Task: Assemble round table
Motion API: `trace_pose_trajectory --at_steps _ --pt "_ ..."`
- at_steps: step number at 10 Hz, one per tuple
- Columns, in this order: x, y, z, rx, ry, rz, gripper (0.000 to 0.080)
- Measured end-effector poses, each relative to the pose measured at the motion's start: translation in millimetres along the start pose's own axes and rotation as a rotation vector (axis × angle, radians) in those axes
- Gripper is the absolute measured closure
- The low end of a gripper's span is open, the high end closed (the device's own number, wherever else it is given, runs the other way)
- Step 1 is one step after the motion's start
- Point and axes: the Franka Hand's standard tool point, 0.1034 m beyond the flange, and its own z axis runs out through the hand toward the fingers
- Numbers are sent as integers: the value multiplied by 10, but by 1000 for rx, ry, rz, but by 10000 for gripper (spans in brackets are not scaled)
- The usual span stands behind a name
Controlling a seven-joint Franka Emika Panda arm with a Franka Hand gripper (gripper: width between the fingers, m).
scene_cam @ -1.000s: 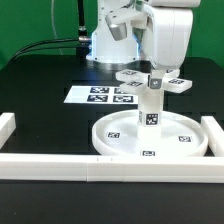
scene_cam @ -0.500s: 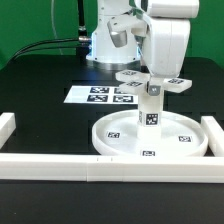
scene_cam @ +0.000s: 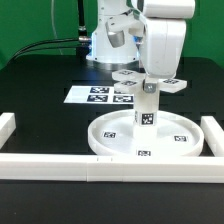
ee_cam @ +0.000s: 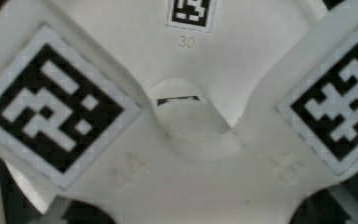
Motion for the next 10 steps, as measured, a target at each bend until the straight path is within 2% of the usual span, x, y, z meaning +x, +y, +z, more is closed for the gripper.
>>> trace_pose_trajectory --at_steps 2,6,10 --pt "-65 5 5 -3 1 130 349" --pt "-22 -36 11 -2 4 783 348" --pt "-13 -36 10 0 4 1048 348"
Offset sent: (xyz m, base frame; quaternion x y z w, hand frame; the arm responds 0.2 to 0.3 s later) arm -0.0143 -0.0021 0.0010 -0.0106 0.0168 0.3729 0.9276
